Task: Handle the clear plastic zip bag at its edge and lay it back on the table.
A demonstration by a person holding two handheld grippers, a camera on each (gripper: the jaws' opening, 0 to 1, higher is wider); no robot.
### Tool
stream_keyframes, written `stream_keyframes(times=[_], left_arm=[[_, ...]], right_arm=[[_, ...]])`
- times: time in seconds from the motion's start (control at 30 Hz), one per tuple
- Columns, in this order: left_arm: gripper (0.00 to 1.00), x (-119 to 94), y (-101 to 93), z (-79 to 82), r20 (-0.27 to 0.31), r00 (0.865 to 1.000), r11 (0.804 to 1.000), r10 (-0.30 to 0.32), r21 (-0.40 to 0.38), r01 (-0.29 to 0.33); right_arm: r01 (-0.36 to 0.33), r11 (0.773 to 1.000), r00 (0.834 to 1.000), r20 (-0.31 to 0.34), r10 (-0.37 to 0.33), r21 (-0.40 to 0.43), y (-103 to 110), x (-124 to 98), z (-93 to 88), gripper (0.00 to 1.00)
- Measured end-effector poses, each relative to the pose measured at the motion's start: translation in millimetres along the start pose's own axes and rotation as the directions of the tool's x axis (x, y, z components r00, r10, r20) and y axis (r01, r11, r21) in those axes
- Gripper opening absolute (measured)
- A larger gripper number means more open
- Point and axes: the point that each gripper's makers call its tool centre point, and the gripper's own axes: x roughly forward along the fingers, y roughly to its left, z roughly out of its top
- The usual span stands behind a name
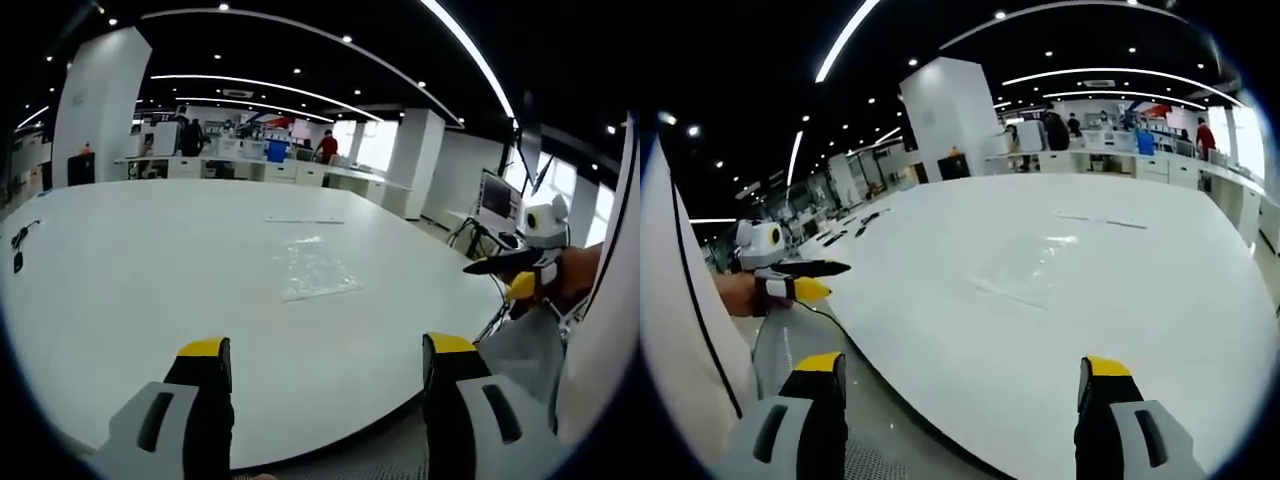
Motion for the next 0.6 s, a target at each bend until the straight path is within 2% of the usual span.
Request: stream_keyframes(times=[0.3,0.6], left_arm=[[0.77,1,-0.5,-0.7,-0.006,1.0,1.0,0.006,-0.002,-0.006],[0.77,2,-2.5,-1.2,-0.016,1.0,1.0,0.009,-0.006,-0.01]], right_arm=[[-0.015,1.0,1.0,-0.018,0.014,-0.025,-9,10,4.8,0.95],[-0.04,0.995,0.998,-0.046,0.036,-0.087,-20,31,14.3,0.9]])
